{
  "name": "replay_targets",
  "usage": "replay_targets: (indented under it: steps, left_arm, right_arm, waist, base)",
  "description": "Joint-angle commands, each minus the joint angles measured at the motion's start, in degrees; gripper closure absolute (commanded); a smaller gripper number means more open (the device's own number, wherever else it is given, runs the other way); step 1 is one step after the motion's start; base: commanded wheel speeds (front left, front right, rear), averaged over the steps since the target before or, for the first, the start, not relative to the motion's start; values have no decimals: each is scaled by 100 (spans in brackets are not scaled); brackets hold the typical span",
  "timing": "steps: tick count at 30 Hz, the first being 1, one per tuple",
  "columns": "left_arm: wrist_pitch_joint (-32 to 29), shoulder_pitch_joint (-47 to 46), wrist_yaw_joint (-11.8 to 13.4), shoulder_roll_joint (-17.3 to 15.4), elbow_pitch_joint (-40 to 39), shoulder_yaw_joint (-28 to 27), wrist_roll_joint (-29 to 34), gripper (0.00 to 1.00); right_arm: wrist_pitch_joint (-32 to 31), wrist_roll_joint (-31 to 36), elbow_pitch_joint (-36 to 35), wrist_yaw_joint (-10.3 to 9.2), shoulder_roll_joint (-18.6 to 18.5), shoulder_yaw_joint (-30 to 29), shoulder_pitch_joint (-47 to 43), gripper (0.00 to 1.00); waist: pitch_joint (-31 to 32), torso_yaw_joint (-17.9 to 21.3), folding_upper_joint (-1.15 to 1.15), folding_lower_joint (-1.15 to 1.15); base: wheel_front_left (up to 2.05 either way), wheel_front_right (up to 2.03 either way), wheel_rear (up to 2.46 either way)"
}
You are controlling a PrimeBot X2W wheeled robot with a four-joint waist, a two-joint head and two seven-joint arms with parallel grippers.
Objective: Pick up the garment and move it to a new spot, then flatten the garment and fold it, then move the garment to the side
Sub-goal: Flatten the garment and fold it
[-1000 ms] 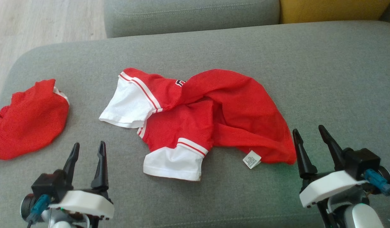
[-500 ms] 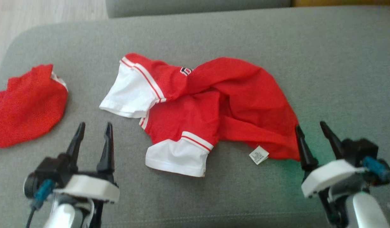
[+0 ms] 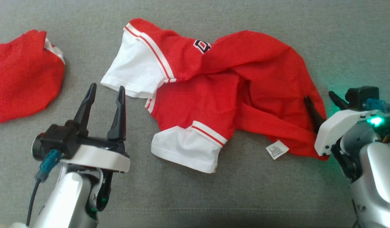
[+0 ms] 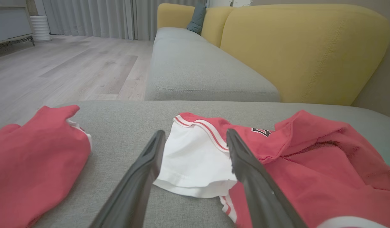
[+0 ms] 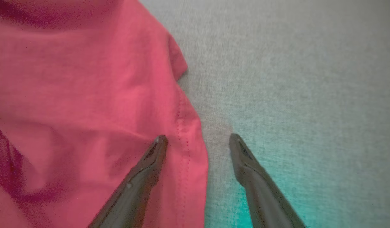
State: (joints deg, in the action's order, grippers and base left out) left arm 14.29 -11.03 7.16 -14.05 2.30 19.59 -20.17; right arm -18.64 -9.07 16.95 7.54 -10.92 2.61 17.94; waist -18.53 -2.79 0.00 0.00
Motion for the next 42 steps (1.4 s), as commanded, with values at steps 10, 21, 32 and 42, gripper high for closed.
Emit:
replay_targets:
  steps: [10, 21, 32, 42]
  left_arm:
    - [70, -326, -212, 161, -49, -373, 208, 0]
    - [71, -427, -485, 461, 6, -568, 413, 0]
    - [71, -619, -788, 733, 115, -726, 641, 0]
    - [71, -433, -863, 767, 208, -958, 799, 0]
  right_arm:
    - [-478, -534, 20, -5, -395, 297, 384, 100]
    - [-36, -713, -1, -5, -870, 214, 1311, 100]
    - [632, -879, 1342, -5, -1153, 605, 2609, 100]
    - [2215, -876, 1846, -5, -832, 645, 2438, 0]
  waist:
    - [-169, -206, 0, 0]
    - [-339, -407, 0, 0]
    - [-639, -609, 0, 0]
    - [-370, -336, 0, 0]
  base:
    - [0, 0, 0]
    - [0, 0, 0]
    - [0, 0, 0]
    - [0, 0, 0]
